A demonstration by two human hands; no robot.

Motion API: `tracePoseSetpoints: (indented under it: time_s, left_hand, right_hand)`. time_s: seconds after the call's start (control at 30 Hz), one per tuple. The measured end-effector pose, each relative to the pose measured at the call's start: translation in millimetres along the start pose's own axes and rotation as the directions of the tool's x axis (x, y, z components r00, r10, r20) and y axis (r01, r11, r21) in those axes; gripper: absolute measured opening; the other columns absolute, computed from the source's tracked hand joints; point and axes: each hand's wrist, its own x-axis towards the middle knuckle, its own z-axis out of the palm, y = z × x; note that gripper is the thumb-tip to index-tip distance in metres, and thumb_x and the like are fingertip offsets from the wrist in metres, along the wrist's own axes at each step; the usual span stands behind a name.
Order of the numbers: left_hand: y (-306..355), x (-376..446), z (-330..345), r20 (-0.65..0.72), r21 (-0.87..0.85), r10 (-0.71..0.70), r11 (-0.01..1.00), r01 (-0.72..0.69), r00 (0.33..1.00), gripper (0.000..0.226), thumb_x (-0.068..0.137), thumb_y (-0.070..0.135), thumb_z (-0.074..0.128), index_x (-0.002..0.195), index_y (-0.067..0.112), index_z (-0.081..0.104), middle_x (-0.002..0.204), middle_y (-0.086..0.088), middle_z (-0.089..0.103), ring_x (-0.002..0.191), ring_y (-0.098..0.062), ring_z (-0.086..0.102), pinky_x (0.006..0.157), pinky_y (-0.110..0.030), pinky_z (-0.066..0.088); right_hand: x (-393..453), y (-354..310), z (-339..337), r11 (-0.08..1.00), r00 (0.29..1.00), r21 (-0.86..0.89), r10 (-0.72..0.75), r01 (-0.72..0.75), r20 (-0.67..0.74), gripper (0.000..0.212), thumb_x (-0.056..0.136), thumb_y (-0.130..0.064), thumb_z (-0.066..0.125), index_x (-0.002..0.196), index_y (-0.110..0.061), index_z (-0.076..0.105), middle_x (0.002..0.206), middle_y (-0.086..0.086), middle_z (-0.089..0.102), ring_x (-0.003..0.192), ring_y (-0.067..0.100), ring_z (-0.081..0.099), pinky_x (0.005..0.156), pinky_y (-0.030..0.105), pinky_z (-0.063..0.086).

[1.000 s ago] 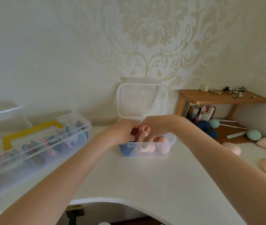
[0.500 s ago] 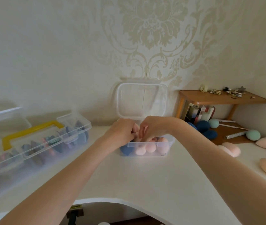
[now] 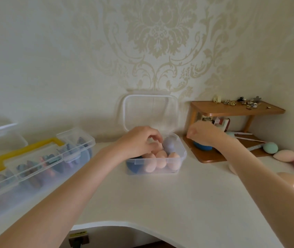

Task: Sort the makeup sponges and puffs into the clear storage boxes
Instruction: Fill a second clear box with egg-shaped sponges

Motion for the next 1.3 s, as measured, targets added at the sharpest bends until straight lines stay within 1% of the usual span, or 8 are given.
tracePoseSetpoints:
  time_s: [0.23,0.4,0.57,0.67,0.9,1.0,1.13,1.3]
  left_hand:
    - [0.7,1.2,7.7,0.164,0.044,-0.038,0.999,0.031,0.986,0.005,0.082,0.035,0.063,0.078,0.038,0.062,0.082,0.017,0.061,0.085,-0.007,0.057,0.084,-0.023,0.043]
    - [3.4,8.3,4.7,0.168,0.054,-0.163,0.986,0.156,0.972,0.017,0.082,0.036,0.057,0.066,0.037,0.057,0.077,0.021,0.06,0.086,-0.009,0.06,0.085,-0.026,0.045]
    - [14.2,27.0,21.0,0.214,0.272,-0.263,0.941,0.202,0.941,0.026,0.079,0.051,0.051,0.082,0.029,0.063,0.086,0.009,0.07,0.085,-0.015,0.064,0.083,-0.034,0.049]
    - [13.4,32.8,29.9,0.175,0.283,-0.259,0.937,0.204,0.95,0.042,0.078,0.061,0.048,0.09,0.023,0.06,0.085,0.005,0.069,0.08,-0.018,0.063,0.084,-0.036,0.051]
    - [7.2,21.6,23.8,0.155,0.052,-0.186,0.982,0.18,0.97,0.031,0.081,0.032,0.062,0.106,0.019,0.049,0.089,0.005,0.06,0.083,-0.018,0.058,0.072,-0.026,0.044]
    - [4.4,19.5,23.8,0.124,0.013,-0.156,0.988,0.155,0.98,0.035,0.082,0.027,0.061,0.114,0.02,0.051,0.088,0.005,0.059,0.087,-0.018,0.059,0.079,-0.029,0.047]
    - [1.0,20.0,28.1,0.059,0.073,-0.174,0.983,0.169,0.983,0.013,0.083,0.028,0.059,0.092,0.019,0.059,0.068,0.011,0.051,0.068,-0.013,0.05,0.056,-0.019,0.034]
    - [3.4,20.6,28.1,-0.016,0.193,-0.205,0.96,0.204,0.979,0.02,0.083,0.027,0.057,0.099,0.016,0.062,0.095,0.002,0.066,0.085,-0.018,0.058,0.066,-0.023,0.037]
  right_hand:
    - [-7.8,28.1,40.8,0.99,0.99,-0.124,0.055,-0.071,-0.127,0.028,0.091,-0.005,0.051,0.117,-0.015,0.057,0.134,0.014,0.035,0.124,0.041,0.038,0.104,0.044,0.04]
    - [-15.8,5.6,0.5,0.952,0.973,0.284,-0.048,0.113,-0.228,0.022,0.084,-0.01,0.061,0.103,-0.016,0.052,0.109,0.01,0.06,0.097,0.026,0.06,0.079,0.031,0.05]
    - [-41.4,-24.9,-37.6,0.423,0.915,0.9,-0.313,-0.104,0.253,0.042,0.088,0.0,0.057,0.126,-0.015,0.047,0.12,0.016,0.055,0.094,0.029,0.067,0.079,0.03,0.059]
    - [-40.8,-28.6,-28.7,0.518,0.838,0.842,-0.386,-0.15,0.386,0.039,0.092,-0.004,0.052,0.129,-0.013,0.047,0.126,0.016,0.053,0.097,0.031,0.067,0.088,0.033,0.056]
    - [-26.4,-46.0,-20.3,0.746,0.899,0.662,-0.241,-0.069,0.366,0.031,0.091,-0.011,0.049,0.122,-0.015,0.049,0.126,0.01,0.053,0.112,0.03,0.059,0.098,0.037,0.051]
    - [-24.4,-46.7,-17.0,0.764,0.918,0.645,-0.247,-0.014,0.311,0.033,0.089,-0.008,0.054,0.121,-0.016,0.049,0.122,0.005,0.049,0.107,0.023,0.054,0.093,0.032,0.053]
    - [-23.7,-42.8,-8.7,0.865,0.929,0.491,-0.258,0.101,0.264,0.037,0.079,-0.02,0.071,0.112,-0.018,0.054,0.113,0.0,0.055,0.09,0.014,0.055,0.082,0.024,0.051]
    - [-19.7,-50.5,3.4,0.938,0.948,0.246,-0.285,0.244,0.145,0.035,0.073,-0.038,0.075,0.1,-0.021,0.059,0.096,-0.005,0.054,0.088,0.016,0.053,0.065,0.019,0.039]
